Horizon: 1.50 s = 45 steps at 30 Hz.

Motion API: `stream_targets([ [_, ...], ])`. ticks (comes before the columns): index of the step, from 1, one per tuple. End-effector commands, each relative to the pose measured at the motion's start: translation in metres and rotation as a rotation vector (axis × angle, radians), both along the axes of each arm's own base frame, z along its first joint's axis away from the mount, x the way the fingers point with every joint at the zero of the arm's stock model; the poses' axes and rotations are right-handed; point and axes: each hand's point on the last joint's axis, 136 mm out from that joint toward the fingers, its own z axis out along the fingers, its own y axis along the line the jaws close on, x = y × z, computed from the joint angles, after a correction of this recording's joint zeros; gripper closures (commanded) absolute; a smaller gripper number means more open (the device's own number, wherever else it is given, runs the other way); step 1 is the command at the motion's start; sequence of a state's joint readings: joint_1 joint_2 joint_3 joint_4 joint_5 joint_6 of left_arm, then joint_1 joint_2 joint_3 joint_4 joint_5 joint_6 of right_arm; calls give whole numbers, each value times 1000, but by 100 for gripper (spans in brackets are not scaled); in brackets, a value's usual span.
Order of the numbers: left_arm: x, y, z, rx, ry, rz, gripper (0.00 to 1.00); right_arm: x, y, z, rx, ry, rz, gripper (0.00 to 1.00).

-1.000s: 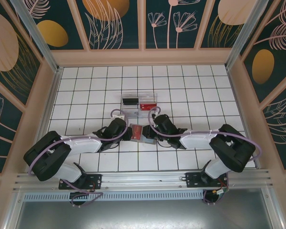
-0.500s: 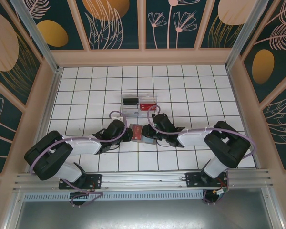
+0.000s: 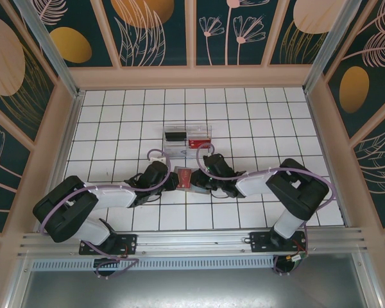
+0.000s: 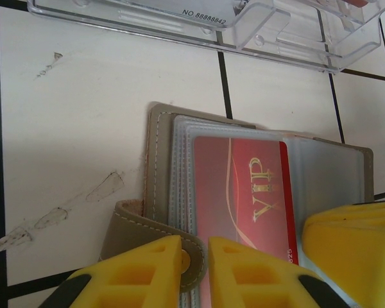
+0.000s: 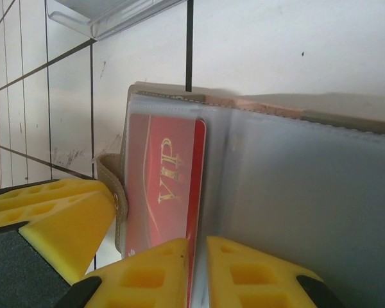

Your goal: Take the credit cards out of the card holder

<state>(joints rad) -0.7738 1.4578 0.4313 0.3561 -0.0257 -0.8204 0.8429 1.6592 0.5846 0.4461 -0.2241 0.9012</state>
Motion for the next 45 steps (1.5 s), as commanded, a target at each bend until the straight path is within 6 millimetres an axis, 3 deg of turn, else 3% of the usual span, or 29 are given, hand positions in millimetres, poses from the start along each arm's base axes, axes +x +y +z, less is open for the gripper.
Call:
stream_targets([
  [1,-3,-1,-5,-6,27,-6,80,6,11,7,54,4,8,85],
  [16,-3,-3,-4,-8,30,-14,80,4,15,4,67,16,29,89],
  [18,-3,-3,-3,-9,28,-11,80,3,15,3,69,19,29,100],
  [33,0,12,-10,66,40,46,84,1,-11,2,32,14,-36,100],
  [45,1,9,-9,60,40,39,84,3,-7,6,37,1,-16,100],
])
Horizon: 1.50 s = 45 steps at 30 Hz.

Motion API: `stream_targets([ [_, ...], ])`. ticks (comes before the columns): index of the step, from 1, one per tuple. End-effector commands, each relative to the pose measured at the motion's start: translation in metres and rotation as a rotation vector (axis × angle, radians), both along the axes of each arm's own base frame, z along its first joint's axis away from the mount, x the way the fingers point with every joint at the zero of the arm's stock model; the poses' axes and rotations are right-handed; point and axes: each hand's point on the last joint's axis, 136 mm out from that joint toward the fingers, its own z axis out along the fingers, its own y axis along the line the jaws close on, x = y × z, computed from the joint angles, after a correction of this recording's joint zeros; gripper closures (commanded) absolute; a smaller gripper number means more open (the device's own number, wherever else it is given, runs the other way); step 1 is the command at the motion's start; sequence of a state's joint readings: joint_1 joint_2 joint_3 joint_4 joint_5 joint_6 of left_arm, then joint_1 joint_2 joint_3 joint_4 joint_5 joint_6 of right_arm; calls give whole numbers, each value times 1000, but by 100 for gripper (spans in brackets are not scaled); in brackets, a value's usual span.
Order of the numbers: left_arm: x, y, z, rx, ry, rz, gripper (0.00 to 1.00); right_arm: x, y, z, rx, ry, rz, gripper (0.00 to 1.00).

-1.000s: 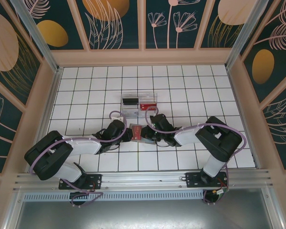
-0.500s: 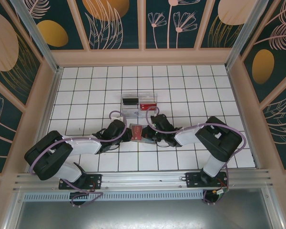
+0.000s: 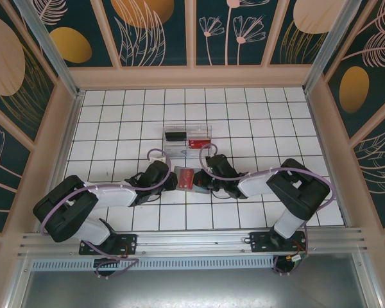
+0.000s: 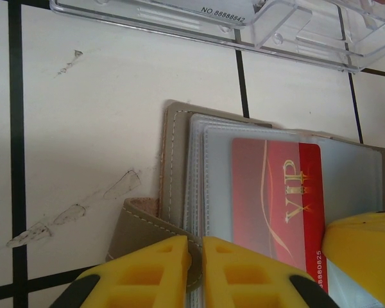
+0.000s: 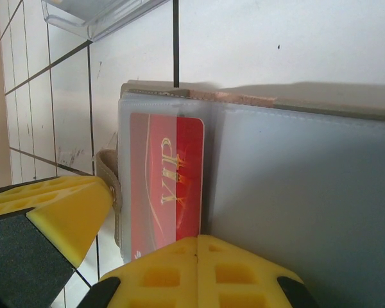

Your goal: Take the credit cards out of the card holder

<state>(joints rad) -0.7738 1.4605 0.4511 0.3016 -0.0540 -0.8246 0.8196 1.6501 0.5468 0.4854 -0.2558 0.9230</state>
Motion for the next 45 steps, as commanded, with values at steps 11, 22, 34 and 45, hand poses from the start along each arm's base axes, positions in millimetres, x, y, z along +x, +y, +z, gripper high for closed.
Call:
stream_targets([
  [11,0,3,-4,22,27,10,84,6,2,12,10,-36,3,97],
  [22,0,0,-5,18,31,4,84,11,6,12,10,-38,4,76],
  [34,-1,1,-7,24,35,3,84,12,3,2,-18,-6,-14,77],
  [45,0,3,-12,42,47,14,85,12,-6,-6,-84,0,-28,77],
])
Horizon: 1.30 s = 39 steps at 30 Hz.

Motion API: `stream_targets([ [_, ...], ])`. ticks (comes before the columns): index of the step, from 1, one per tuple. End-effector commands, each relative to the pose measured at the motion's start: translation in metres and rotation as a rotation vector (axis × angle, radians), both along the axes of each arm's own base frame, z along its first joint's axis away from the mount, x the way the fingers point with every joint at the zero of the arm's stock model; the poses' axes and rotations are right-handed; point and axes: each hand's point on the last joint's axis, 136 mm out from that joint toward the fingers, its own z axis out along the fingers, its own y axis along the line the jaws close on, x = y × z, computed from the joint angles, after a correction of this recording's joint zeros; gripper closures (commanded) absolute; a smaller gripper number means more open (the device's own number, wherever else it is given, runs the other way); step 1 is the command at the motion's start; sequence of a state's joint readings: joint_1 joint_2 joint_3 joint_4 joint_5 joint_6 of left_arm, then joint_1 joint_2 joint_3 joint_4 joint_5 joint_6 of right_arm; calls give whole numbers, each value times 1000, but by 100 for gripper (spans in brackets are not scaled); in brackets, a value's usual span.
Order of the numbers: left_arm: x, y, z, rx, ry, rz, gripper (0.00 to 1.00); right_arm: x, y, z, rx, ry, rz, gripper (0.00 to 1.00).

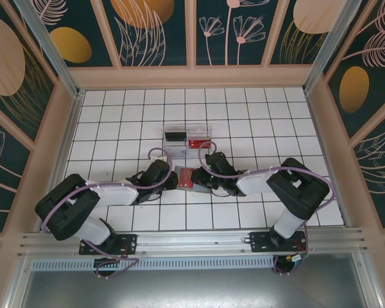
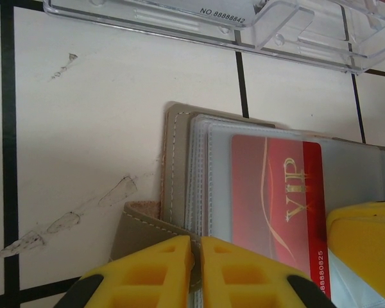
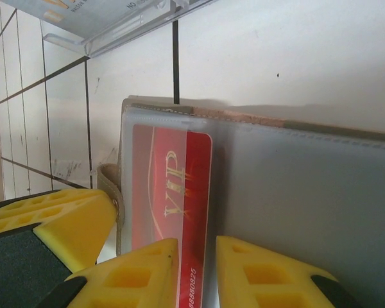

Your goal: Take the credit cards out of the card holder

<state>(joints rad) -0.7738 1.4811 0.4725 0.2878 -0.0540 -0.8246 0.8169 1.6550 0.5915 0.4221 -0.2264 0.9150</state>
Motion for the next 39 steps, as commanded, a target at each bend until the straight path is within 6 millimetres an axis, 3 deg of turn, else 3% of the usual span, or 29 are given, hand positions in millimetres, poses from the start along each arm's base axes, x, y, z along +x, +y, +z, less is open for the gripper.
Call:
stream_targets([
  [1,-3,5,-11,32,39,13,86,3,-5,-9,-48,12,-4,77],
  [9,-3,3,-10,26,41,5,86,1,8,-7,16,24,28,83],
  [14,-3,5,-10,32,38,13,89,1,3,-5,1,16,16,100],
  [21,-1,14,-14,84,47,48,99,2,-12,-3,-10,5,-26,100],
  [39,0,18,-14,106,47,61,100,0,-52,-3,-6,18,-99,100],
])
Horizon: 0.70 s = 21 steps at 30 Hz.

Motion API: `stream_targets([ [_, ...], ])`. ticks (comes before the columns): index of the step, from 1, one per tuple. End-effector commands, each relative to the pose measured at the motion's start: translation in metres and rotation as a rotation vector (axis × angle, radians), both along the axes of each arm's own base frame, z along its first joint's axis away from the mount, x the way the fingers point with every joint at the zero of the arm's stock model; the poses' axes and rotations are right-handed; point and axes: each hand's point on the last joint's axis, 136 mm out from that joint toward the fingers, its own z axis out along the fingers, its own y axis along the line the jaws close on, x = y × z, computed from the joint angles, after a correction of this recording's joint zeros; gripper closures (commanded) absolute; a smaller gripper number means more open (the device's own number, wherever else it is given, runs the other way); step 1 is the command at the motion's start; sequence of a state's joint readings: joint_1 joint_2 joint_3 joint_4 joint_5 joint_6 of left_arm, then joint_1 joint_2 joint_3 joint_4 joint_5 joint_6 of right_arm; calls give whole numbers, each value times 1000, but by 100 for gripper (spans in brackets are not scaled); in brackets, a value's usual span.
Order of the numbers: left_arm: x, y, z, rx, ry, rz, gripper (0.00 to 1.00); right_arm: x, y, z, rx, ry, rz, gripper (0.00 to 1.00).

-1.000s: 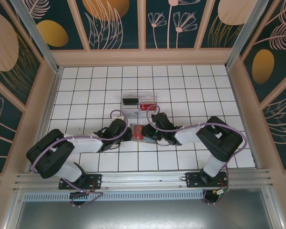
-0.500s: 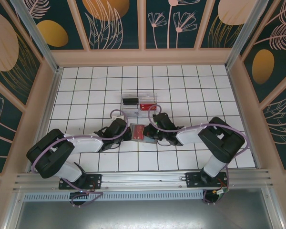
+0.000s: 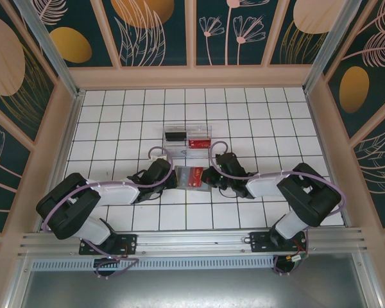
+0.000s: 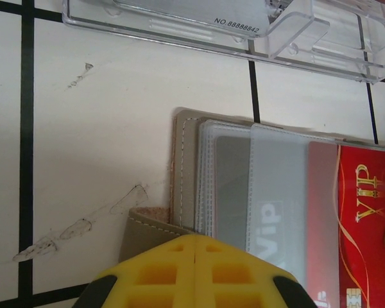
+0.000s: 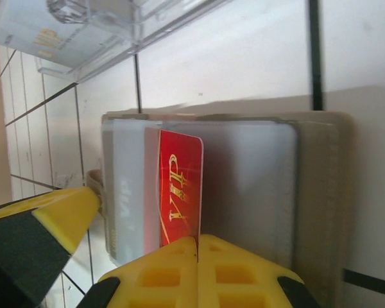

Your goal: Take the credit cards out of the card holder

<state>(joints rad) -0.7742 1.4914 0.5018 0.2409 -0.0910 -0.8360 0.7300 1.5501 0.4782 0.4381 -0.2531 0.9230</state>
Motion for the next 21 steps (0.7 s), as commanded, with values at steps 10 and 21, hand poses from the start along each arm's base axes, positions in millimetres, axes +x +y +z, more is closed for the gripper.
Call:
stream_targets([
  [10,-5,12,-9,60,36,22,99,1,-29,18,-25,-65,-36,100],
  [21,0,5,23,-6,-29,11,79,7,-41,58,-93,-210,-17,100],
])
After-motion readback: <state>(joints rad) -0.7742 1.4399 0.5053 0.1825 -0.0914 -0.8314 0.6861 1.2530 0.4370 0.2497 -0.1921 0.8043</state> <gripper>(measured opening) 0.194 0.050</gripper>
